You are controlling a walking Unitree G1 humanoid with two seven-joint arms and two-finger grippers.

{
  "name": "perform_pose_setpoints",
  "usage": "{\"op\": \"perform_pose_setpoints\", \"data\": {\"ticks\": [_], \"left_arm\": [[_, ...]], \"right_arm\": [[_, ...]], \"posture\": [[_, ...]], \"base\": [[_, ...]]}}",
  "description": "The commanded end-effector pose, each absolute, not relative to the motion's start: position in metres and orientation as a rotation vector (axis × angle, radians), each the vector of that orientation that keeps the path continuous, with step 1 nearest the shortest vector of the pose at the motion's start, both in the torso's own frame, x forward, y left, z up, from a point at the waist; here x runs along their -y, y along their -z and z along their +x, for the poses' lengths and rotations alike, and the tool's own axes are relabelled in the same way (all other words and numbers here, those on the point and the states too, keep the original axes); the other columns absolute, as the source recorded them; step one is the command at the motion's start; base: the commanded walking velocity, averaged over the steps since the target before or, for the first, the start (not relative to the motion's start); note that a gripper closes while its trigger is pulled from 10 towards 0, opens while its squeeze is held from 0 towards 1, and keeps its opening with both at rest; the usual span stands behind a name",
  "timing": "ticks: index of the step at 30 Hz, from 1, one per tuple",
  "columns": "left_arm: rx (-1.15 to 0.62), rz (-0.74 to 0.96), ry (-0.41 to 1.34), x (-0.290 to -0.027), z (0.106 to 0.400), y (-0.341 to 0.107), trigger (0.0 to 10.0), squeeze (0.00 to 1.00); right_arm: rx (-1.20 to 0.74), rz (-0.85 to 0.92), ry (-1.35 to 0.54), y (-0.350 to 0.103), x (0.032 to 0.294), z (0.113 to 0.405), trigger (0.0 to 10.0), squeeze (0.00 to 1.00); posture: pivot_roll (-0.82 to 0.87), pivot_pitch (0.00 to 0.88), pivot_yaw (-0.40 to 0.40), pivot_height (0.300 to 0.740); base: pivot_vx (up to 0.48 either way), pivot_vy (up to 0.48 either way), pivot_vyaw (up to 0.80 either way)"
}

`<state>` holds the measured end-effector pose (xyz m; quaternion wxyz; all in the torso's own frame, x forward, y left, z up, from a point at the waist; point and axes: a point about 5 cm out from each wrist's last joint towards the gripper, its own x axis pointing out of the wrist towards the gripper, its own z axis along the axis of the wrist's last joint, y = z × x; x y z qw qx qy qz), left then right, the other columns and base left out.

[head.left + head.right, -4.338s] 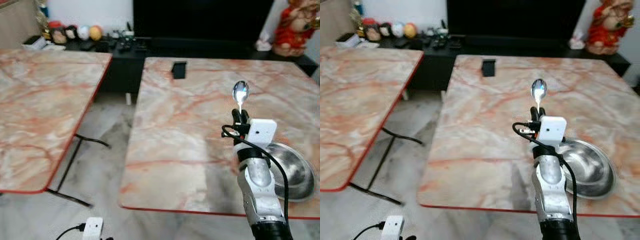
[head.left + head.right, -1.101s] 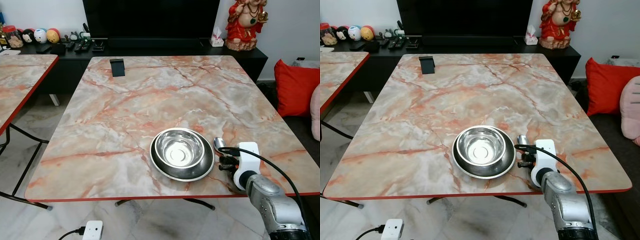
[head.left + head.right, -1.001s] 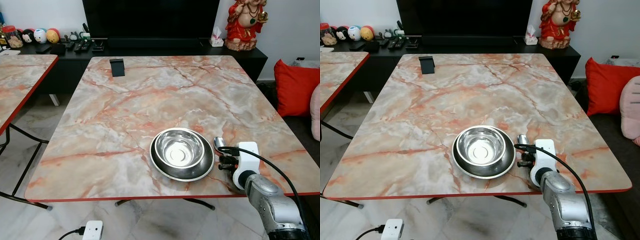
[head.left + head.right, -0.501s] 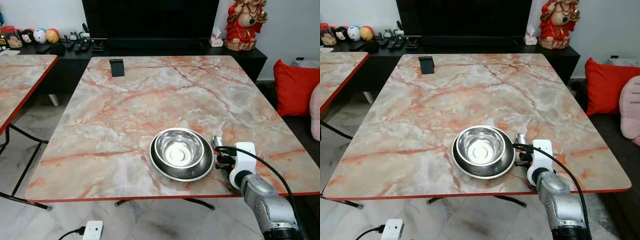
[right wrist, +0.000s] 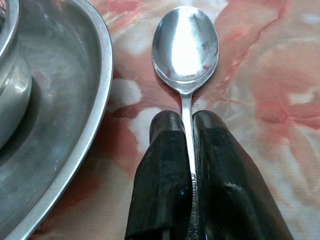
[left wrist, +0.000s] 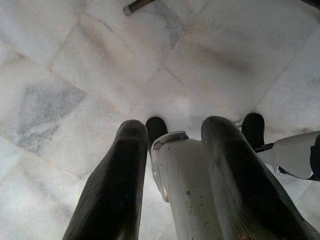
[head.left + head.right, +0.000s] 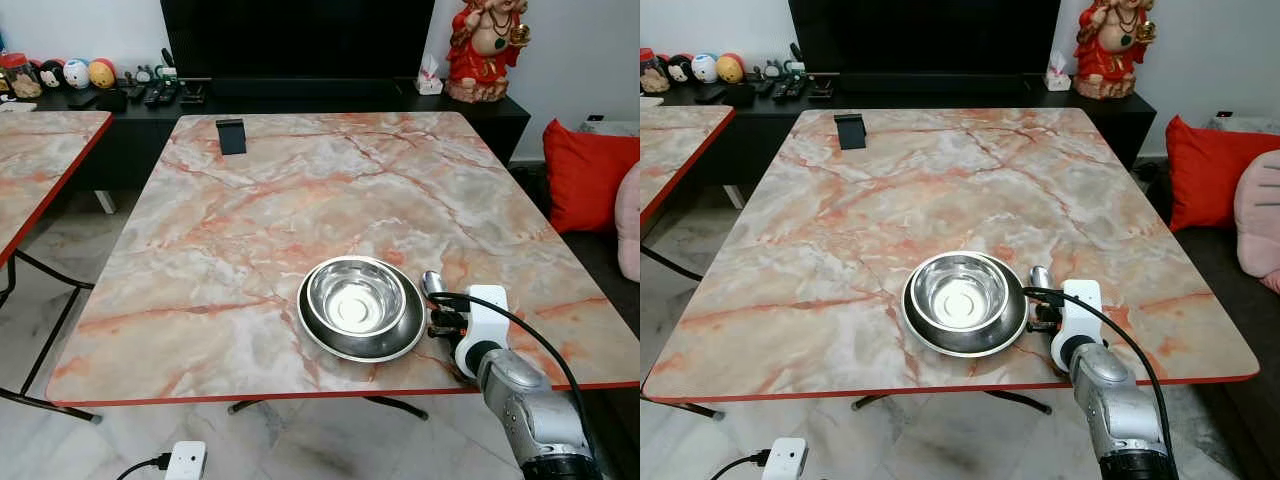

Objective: Setting the table

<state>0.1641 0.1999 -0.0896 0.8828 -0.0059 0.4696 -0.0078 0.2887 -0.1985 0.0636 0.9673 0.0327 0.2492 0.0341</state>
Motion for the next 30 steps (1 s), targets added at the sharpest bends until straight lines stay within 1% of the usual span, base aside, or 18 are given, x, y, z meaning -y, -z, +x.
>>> {"op": "perform_pose_setpoints", "data": {"ticks": [1, 5, 6, 7, 8, 9, 10, 14, 15, 16, 30], "left_arm": [[-0.991, 0.010, 0.030, -0.2016, 0.1625, 0.0901, 10.0, 0.00], [-0.991, 0.011, 0.030, -0.2017, 0.1625, 0.0901, 10.0, 0.00], [-0.991, 0.011, 0.031, -0.2017, 0.1625, 0.0901, 10.0, 0.00], [-0.991, 0.012, 0.031, -0.2017, 0.1625, 0.0901, 10.0, 0.00], [-0.991, 0.011, 0.031, -0.2017, 0.1625, 0.0901, 10.0, 0.00], [-0.991, 0.011, 0.031, -0.2017, 0.1625, 0.0901, 10.0, 0.00], [-0.991, 0.012, 0.031, -0.2017, 0.1625, 0.0901, 10.0, 0.00], [-0.991, 0.012, 0.032, -0.2017, 0.1624, 0.0901, 10.0, 0.00], [-0.991, 0.012, 0.032, -0.2018, 0.1624, 0.0901, 10.0, 0.00], [-0.991, 0.011, 0.032, -0.2017, 0.1624, 0.0901, 10.0, 0.00], [-0.991, 0.013, 0.034, -0.2016, 0.1624, 0.0901, 10.0, 0.00]], "right_arm": [[-0.560, 0.061, -0.066, -0.0534, 0.1984, 0.2851, 10.0, 0.00], [-0.559, 0.061, -0.076, -0.0532, 0.1974, 0.2854, 10.0, 0.00], [-0.558, 0.059, -0.085, -0.0533, 0.1966, 0.2855, 10.0, 0.11], [-0.558, 0.059, -0.087, -0.0534, 0.1964, 0.2856, 10.0, 0.47], [-0.558, 0.059, -0.088, -0.0534, 0.1961, 0.2857, 10.0, 0.71], [-0.558, 0.059, -0.088, -0.0533, 0.1961, 0.2857, 10.0, 0.71], [-0.558, 0.057, -0.088, -0.0532, 0.1957, 0.2859, 10.0, 0.78], [-0.558, 0.053, -0.088, -0.0530, 0.1956, 0.2856, 10.0, 0.72], [-0.558, 0.053, -0.090, -0.0531, 0.1954, 0.2856, 10.0, 0.27], [-0.558, 0.053, -0.091, -0.0531, 0.1954, 0.2857, 10.0, 0.00], [-0.560, 0.056, -0.099, -0.0539, 0.1928, 0.2858, 10.0, 0.00]], "posture": [[-0.03, 0.000, -0.014, 0.736], [-0.03, 0.000, -0.013, 0.736], [-0.03, 0.000, -0.013, 0.736], [-0.03, 0.000, -0.013, 0.736], [-0.03, 0.000, -0.013, 0.736], [-0.03, 0.000, -0.013, 0.736], [-0.03, 0.000, -0.013, 0.736], [-0.03, 0.000, -0.014, 0.736], [-0.03, 0.000, -0.012, 0.736], [-0.03, 0.000, -0.013, 0.736], [-0.03, 0.000, -0.013, 0.736]], "base": [[0.000, 0.000, 0.00], [0.000, 0.000, 0.00], [0.000, 0.000, 0.00], [0.000, 0.000, 0.00], [0.000, 0.000, 0.00], [0.000, 0.000, 0.00], [0.000, 0.000, 0.00], [0.000, 0.000, 0.00], [0.000, 0.000, 0.00], [0.000, 0.000, 0.00], [0.000, 0.000, 0.00]]}}
